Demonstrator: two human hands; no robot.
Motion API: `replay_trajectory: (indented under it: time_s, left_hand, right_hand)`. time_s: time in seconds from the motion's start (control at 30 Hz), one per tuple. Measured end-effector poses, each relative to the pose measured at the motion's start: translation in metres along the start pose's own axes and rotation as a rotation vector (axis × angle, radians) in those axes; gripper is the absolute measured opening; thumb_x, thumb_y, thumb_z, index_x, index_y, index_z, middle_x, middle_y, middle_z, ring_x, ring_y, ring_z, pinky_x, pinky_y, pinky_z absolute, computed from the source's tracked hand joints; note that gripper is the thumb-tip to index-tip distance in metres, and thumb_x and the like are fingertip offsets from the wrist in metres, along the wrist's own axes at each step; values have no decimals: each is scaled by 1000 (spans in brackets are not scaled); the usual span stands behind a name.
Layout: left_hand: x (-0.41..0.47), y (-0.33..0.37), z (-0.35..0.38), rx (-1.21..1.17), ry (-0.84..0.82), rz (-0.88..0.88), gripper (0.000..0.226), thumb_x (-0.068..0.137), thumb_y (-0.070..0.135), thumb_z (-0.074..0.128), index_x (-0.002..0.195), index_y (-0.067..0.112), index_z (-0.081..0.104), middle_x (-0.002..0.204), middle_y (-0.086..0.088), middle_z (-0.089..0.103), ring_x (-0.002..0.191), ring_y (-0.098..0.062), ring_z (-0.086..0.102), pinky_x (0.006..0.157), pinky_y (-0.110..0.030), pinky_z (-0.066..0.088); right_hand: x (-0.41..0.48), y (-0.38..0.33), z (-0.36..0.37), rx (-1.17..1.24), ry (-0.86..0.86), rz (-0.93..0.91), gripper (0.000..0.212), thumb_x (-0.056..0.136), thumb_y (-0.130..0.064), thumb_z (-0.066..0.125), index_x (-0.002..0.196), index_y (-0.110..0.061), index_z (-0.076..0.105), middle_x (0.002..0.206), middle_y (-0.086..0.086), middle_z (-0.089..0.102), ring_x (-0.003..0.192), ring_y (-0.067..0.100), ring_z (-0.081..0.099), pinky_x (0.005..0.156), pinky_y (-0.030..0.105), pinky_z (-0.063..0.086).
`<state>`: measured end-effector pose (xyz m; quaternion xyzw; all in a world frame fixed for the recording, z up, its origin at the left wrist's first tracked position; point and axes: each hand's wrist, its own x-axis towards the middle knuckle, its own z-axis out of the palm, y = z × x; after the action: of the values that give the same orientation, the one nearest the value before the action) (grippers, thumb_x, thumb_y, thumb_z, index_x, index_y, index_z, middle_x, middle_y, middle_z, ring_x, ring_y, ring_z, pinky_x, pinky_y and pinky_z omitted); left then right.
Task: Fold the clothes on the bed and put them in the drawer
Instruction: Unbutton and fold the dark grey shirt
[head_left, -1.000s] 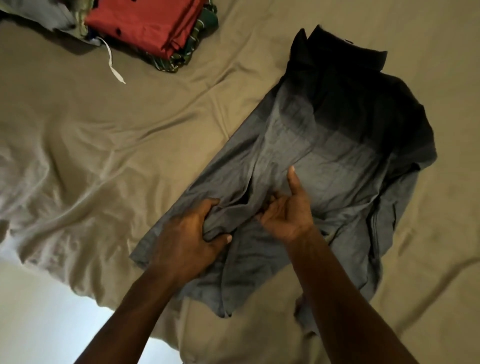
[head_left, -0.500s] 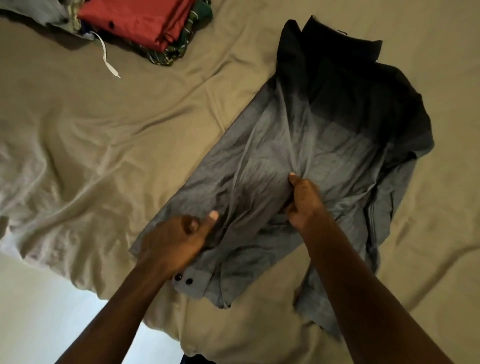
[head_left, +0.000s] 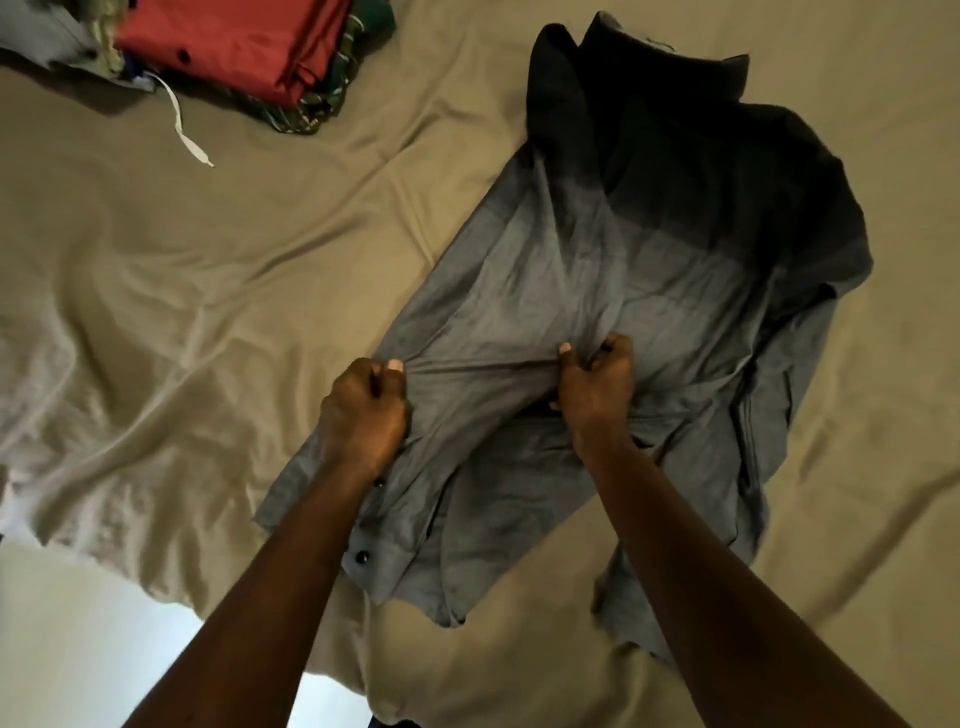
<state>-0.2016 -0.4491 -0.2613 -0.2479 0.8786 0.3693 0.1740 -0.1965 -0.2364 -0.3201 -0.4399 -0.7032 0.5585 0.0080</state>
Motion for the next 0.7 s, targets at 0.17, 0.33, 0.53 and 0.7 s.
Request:
replay_trajectory:
  time_s: [0.17, 0.33, 0.53, 0.7]
  left_hand:
    - [11, -21, -17, -79, -515, -75, 54, 69, 65, 83, 101, 22, 80, 97, 6, 80, 95, -13, 75, 92, -34, 58]
    - [10, -30, -28, -271, -566, -111, 58, 69, 53, 89, 109, 14, 78, 107, -8, 79, 104, -29, 74, 102, -54, 54]
    - [15, -32, -32, 34, -377, 31, 48, 92, 51, 71, 97, 4, 67, 94, -15, 75, 94, -32, 71, 89, -52, 57]
    - [19, -27, -40, 57, -791, -111, 74, 79, 65, 78, 140, 27, 60, 132, 13, 67, 119, -7, 64, 106, -31, 50]
  right_hand:
    - [-13, -13, 4, 90, -10, 183, 66, 73, -55, 80, 122, -22, 51, 113, 0, 65, 104, 26, 67, 86, 53, 60]
    - [-70, -21, 8, 166, -522, 610, 54, 78, -33, 87, 124, -16, 64, 117, 5, 74, 104, 26, 71, 71, 34, 61]
    - [-106, -4, 13, 216, -364, 513, 19, 96, -22, 71, 112, -14, 65, 86, 8, 71, 48, 12, 62, 39, 22, 47]
    - [-110, 1, 7, 53, -564, 344, 33, 87, -45, 77, 115, -28, 70, 111, -7, 73, 89, 7, 71, 76, 24, 60]
